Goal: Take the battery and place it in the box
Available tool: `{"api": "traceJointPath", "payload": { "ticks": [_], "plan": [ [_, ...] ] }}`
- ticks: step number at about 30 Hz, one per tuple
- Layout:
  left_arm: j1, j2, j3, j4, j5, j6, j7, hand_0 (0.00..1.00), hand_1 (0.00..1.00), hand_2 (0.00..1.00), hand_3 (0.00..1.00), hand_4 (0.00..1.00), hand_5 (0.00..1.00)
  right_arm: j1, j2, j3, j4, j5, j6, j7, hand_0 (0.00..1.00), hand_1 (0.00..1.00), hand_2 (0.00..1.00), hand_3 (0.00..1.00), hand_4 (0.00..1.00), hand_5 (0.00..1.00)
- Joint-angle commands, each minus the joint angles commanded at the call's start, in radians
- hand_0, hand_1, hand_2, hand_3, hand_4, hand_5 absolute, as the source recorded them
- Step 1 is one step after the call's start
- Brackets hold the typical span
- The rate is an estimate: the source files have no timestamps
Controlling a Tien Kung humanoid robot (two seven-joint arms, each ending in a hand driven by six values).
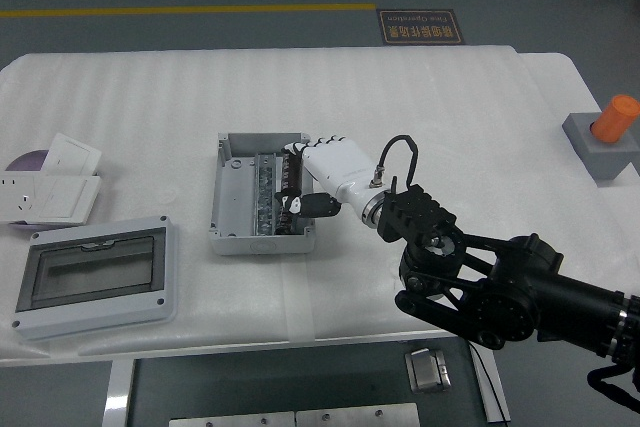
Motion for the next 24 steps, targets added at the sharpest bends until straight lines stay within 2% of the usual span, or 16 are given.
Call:
{"api": "traceJointPath", "payload": {
  "ticks": [9,13,16,23,24],
  "plan": [
    [-0.001,-0.001,-0.003,-0.001,0.002,0.0,0.0,0.637,0.663,0.56,0.617,0.74,0.522,-0.019,-0.011,0.033,0.006,0.022,-0.011,0.015,0.998,0.998,0.998,0.998,0.855,0.704],
    [0.0,-0.002,-0.005,-0.002,0.003,0.0,0.0,0.637,0.663,0.559,0.616,0.741,0.52,-0.041,-0.053,0.115,0.029,0.044,-0.031,0.03,0.998,0.998,0.998,0.998,0.872,0.723],
    [0.004,-0.004,-0.007,-0.002,0.004,0.001,0.0,0.637,0.663,0.559,0.616,0.741,0.52,-0.059,-0.104,0.184,0.027,0.056,-0.038,0.037,0.998,0.998,0.998,0.998,0.872,0.723],
    [0.014,0.002,-0.023,-0.002,0.009,0.002,0.0,0.637,0.663,0.558,0.614,0.737,0.507,-0.126,-0.204,0.345,-0.021,0.076,-0.04,0.058,0.998,0.998,0.998,0.998,0.873,0.724],
    [0.014,0.002,-0.024,-0.002,0.009,0.002,0.0,0.637,0.663,0.557,0.612,0.732,0.49,-0.133,-0.211,0.362,-0.025,0.076,-0.04,0.059,0.998,0.987,0.959,0.973,0.876,0.732]
  ]
}}
